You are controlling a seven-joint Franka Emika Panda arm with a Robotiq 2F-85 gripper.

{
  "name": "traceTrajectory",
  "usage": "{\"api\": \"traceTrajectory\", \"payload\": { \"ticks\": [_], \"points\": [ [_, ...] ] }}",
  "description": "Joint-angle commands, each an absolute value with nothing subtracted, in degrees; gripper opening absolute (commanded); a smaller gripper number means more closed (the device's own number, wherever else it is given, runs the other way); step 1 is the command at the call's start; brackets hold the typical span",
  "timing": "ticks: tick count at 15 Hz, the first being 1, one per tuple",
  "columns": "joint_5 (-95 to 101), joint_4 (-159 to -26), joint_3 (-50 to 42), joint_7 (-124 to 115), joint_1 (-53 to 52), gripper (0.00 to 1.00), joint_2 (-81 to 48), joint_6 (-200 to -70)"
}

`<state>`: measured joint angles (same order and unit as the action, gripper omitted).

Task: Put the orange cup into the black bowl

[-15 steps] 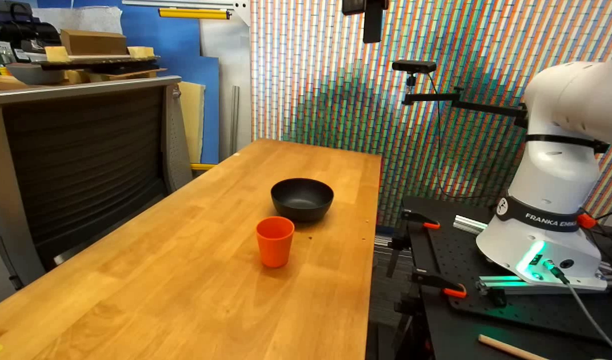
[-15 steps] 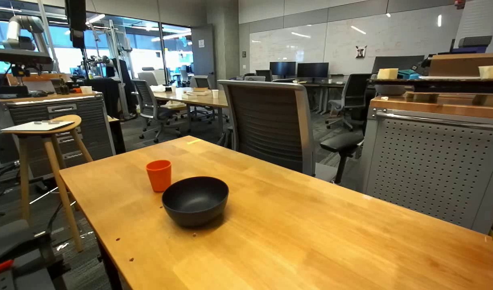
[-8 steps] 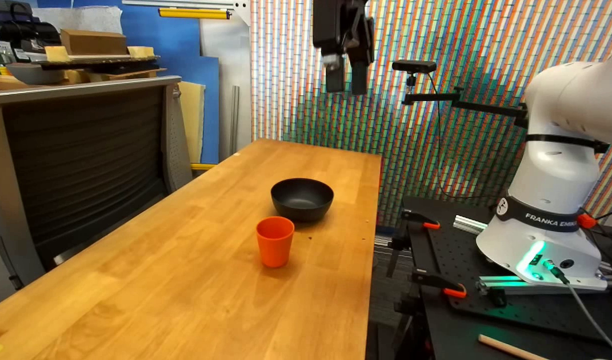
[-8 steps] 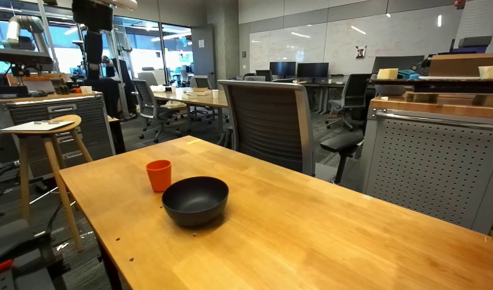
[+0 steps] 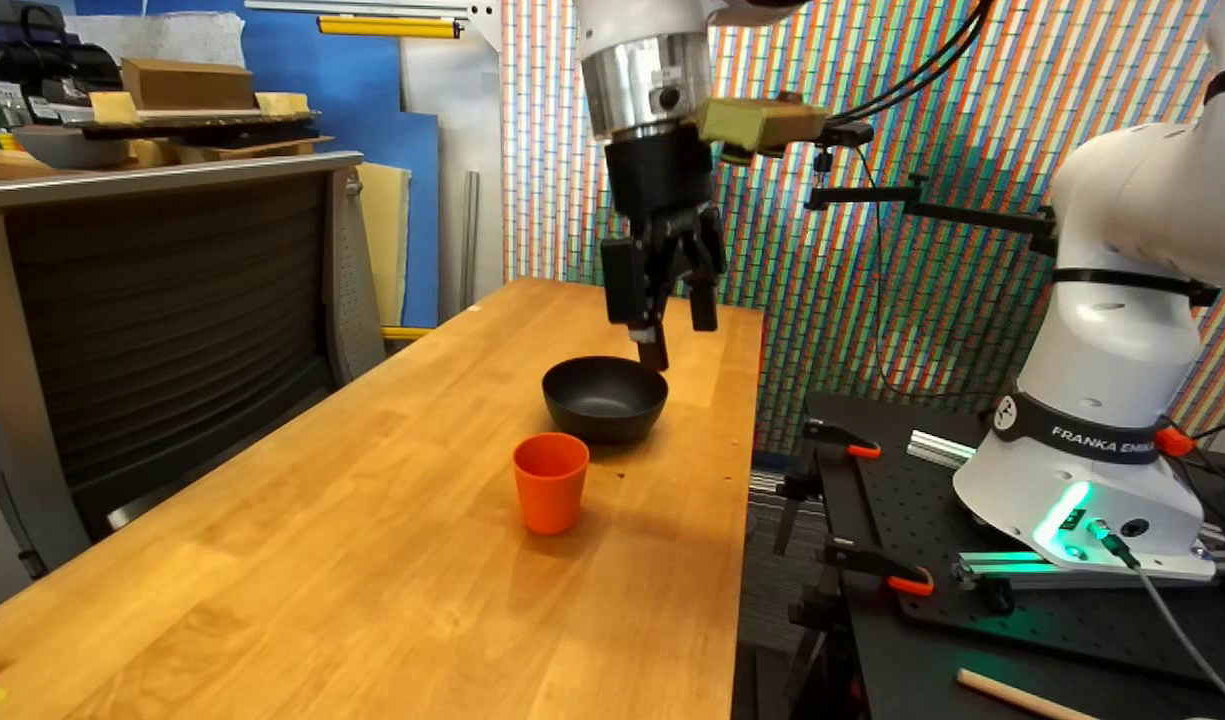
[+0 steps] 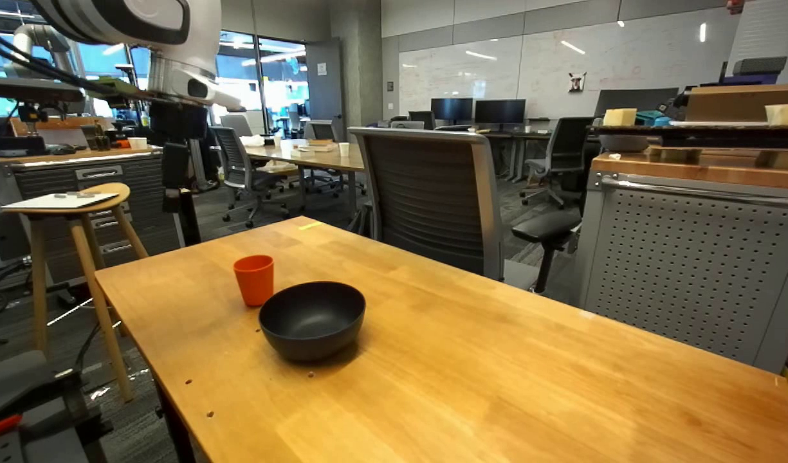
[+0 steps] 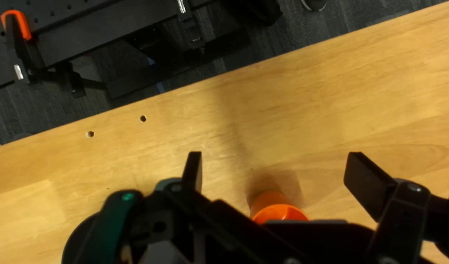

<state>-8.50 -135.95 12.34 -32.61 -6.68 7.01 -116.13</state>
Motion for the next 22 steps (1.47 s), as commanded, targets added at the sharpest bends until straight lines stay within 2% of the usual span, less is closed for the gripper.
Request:
{"api": "traceTrajectory", "payload": {
  "ticks": [1,9,22],
  "points": [
    [-8.4,-135.9,11.7,-32.8,-7.3,1.0,6.1,-116.1],
    [-6.4,-131.3,7.5,-38.8,-7.0,1.0,-9.3,-123.6],
    [6.8,-120.3,3.2,-49.9,-13.6,1.0,-23.4,-126.0]
  ]
}}
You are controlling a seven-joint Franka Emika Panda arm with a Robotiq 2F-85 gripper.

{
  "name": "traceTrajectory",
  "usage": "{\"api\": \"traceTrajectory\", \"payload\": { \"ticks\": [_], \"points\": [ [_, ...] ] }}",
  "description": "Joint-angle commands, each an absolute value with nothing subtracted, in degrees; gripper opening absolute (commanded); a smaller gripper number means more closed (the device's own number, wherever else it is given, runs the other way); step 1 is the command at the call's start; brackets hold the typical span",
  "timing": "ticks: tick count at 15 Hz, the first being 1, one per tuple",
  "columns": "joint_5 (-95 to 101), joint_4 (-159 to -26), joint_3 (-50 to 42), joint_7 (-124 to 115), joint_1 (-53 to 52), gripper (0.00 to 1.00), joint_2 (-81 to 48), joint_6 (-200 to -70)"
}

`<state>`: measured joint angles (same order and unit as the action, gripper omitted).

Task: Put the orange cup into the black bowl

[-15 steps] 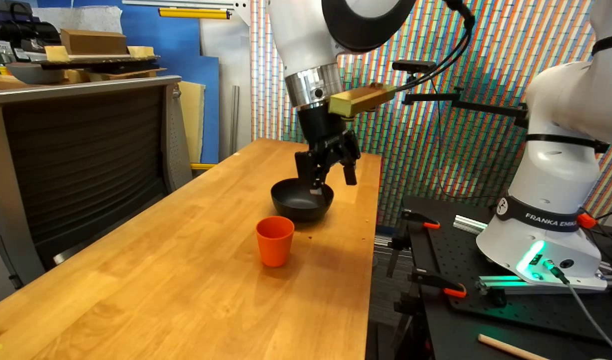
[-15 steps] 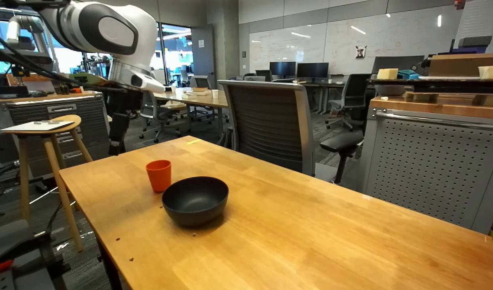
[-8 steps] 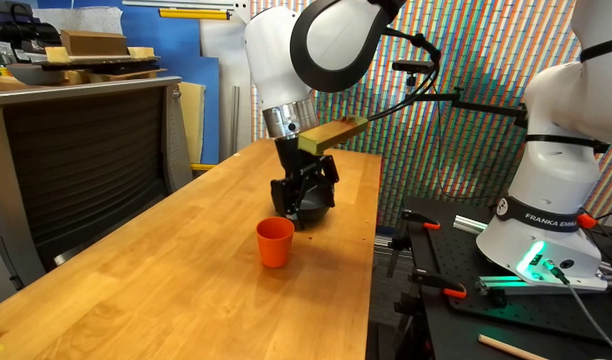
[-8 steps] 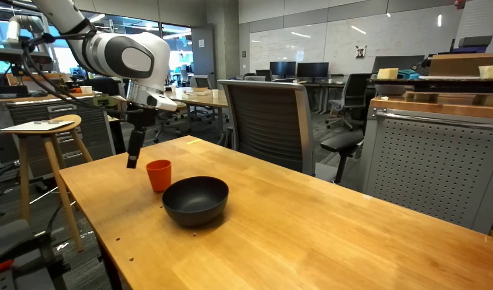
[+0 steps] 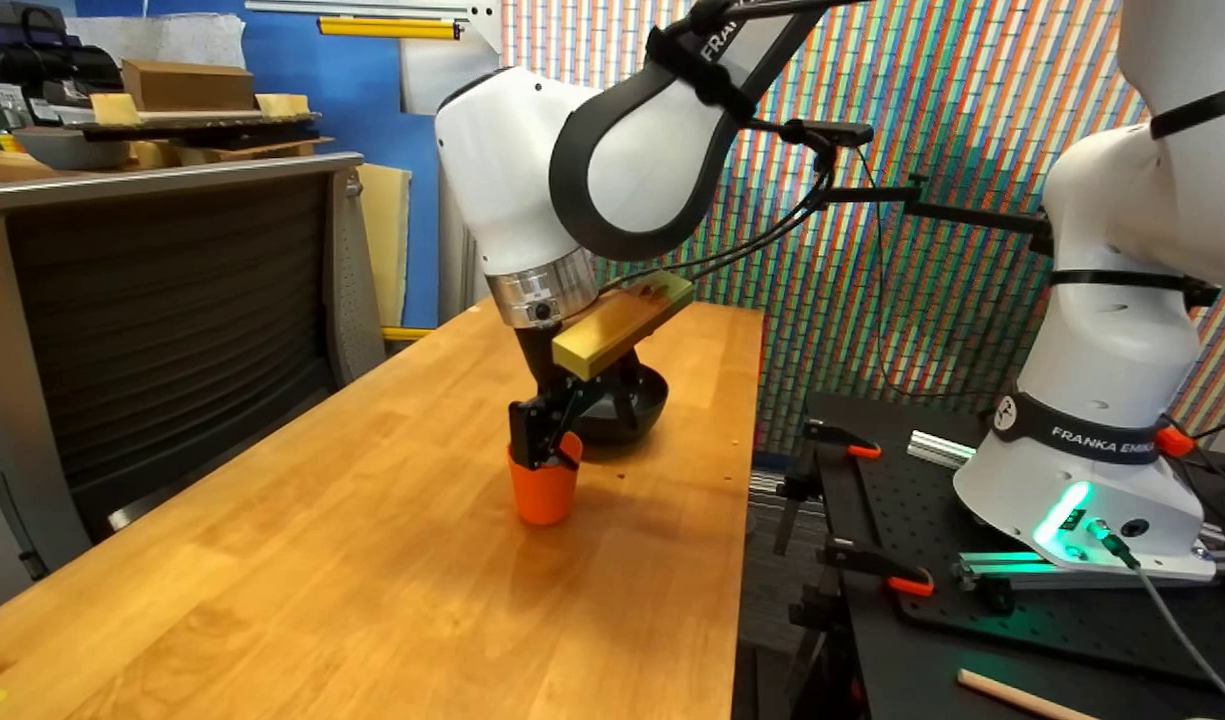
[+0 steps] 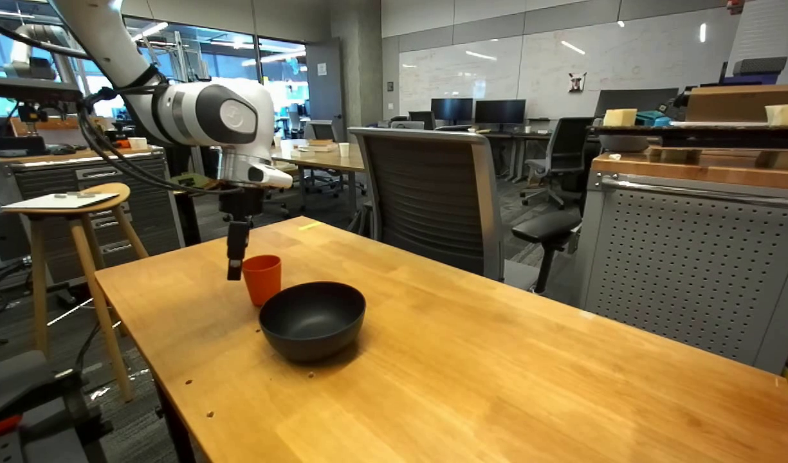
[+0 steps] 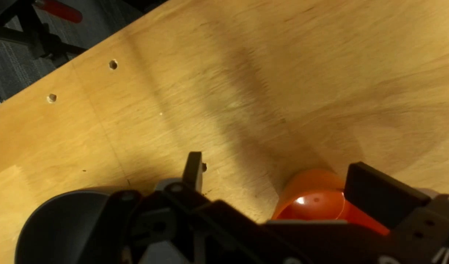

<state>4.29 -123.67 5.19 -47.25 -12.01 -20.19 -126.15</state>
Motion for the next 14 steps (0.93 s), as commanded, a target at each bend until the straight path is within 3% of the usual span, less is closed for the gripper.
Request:
{"api": "traceTrajectory", "payload": {
  "ticks": [1,14],
  "points": [
    [6.7,-119.6,3.1,-49.7,-13.7,1.0,-24.0,-125.7],
    [6.7,-114.8,2.5,-48.8,-13.7,1.0,-23.9,-122.8]
  ]
}}
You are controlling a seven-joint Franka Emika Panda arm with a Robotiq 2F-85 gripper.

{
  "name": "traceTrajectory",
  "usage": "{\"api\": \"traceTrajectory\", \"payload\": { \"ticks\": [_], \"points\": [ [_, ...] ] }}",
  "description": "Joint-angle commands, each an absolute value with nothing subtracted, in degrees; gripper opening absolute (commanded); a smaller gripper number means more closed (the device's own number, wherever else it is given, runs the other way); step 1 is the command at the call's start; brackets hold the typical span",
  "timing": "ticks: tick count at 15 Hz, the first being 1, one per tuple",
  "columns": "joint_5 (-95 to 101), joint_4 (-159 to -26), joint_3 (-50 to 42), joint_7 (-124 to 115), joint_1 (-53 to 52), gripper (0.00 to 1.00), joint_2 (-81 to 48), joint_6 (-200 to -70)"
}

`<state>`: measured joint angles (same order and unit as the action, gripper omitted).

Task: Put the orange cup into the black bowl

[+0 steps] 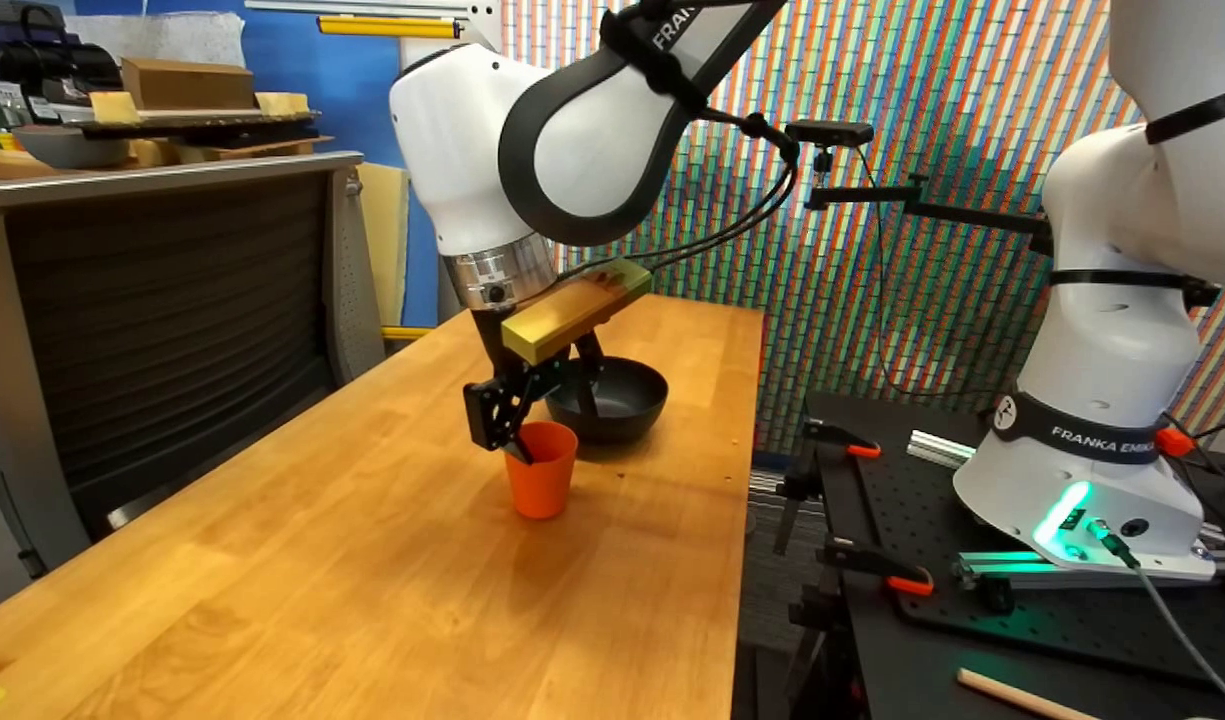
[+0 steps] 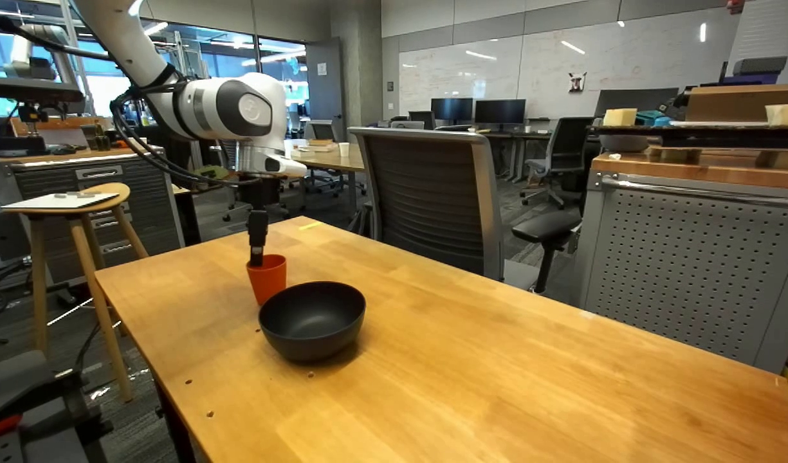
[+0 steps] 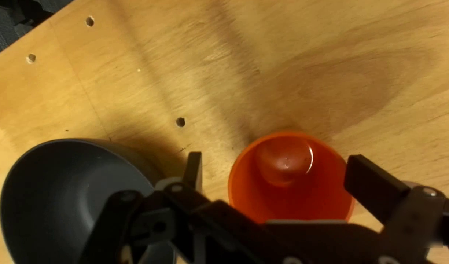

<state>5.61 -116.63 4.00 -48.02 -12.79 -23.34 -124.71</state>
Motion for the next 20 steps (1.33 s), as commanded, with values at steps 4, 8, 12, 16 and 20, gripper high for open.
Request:
{"api": "traceTrajectory", "payload": {
  "ticks": [4,8,12,16,20],
  "points": [
    [6.5,-114.4,2.2,-48.4,-13.5,1.0,-24.5,-123.0],
    [5.9,-113.4,2.5,-47.6,-13.4,1.0,-25.2,-122.3],
    [5.7,-112.2,2.9,-47.2,-13.8,1.0,-25.8,-121.1],
    [5.8,-111.1,3.1,-47.0,-14.5,1.0,-26.2,-120.4],
    [5.8,-110.5,3.0,-46.9,-14.9,1.0,-26.6,-119.8]
  ]
}}
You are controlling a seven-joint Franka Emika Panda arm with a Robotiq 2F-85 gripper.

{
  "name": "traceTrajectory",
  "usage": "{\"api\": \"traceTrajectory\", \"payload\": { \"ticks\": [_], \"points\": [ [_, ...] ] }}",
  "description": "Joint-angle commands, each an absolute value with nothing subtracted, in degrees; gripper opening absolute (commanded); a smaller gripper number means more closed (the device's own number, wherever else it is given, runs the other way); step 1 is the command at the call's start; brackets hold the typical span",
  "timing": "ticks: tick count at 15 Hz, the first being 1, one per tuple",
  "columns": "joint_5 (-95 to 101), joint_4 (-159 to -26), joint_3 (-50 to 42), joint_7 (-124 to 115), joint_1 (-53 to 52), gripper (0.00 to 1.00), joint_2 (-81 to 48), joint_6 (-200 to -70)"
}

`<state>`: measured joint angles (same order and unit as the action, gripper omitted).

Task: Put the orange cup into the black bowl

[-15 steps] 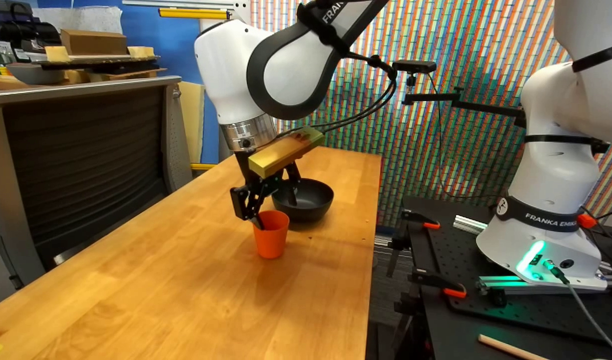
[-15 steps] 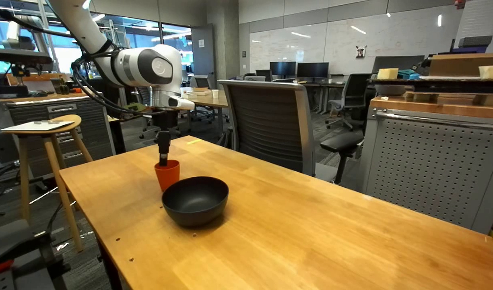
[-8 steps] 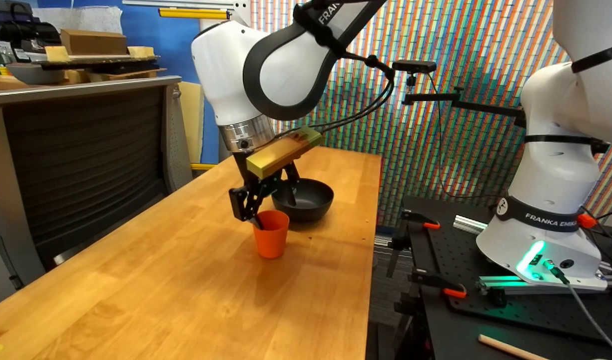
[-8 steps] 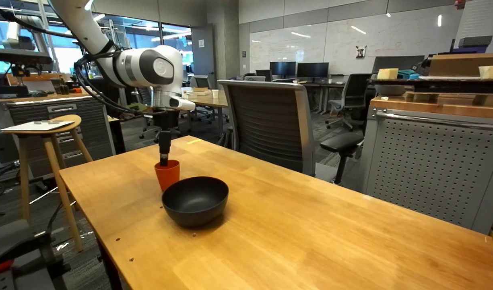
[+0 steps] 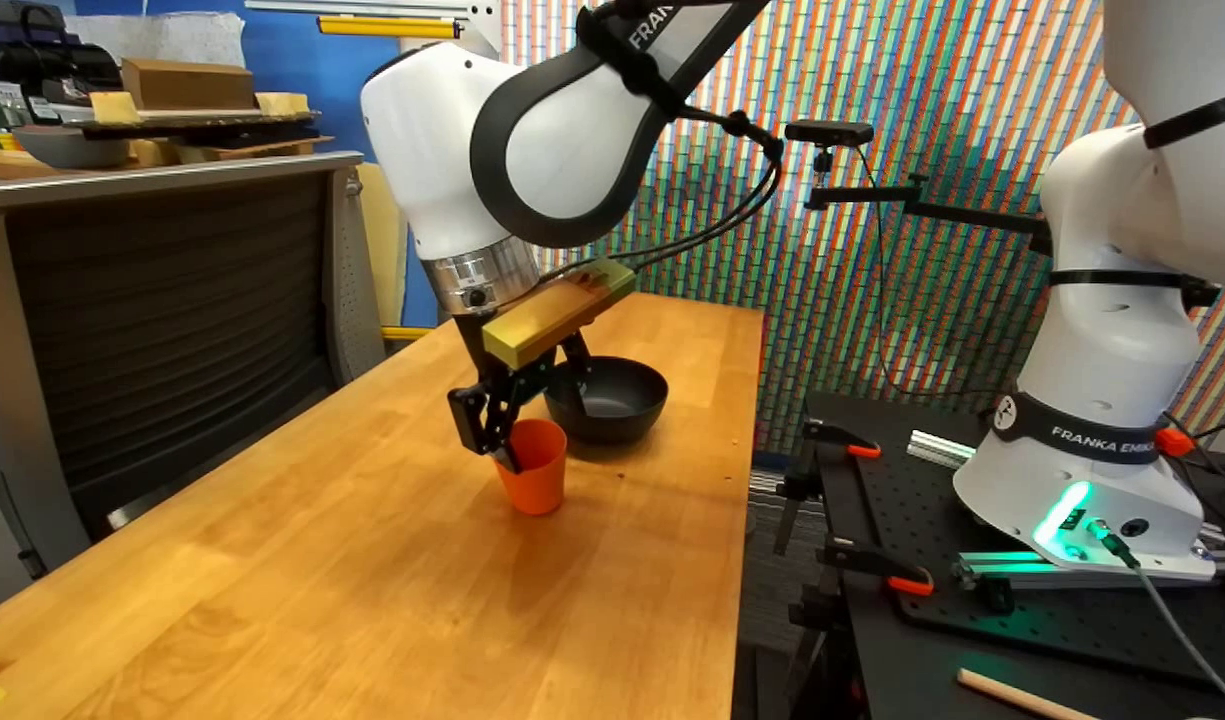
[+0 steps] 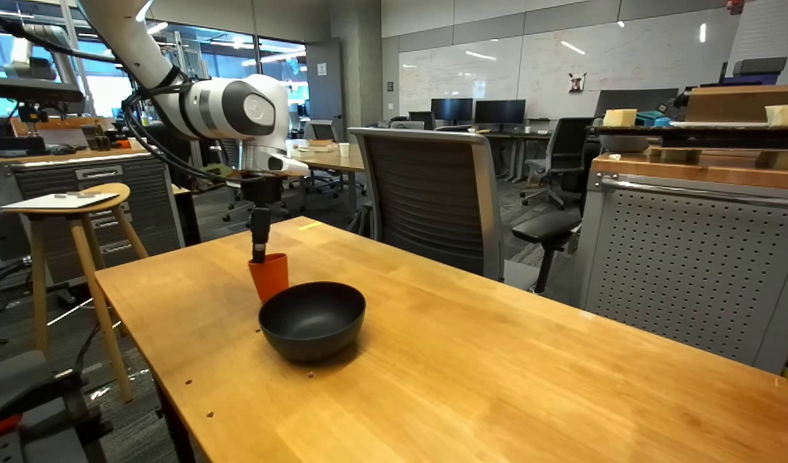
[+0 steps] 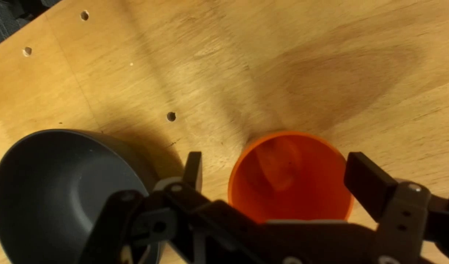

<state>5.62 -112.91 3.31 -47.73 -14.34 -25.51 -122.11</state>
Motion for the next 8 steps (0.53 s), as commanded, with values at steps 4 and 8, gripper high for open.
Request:
{"api": "traceTrajectory", "payload": {
  "ticks": [4,8],
  "points": [
    [5.3,-110.6,3.0,-46.2,-14.4,1.0,-27.1,-120.0],
    [3.8,-110.6,2.9,-44.1,-13.2,1.0,-28.7,-120.4]
  ]
}}
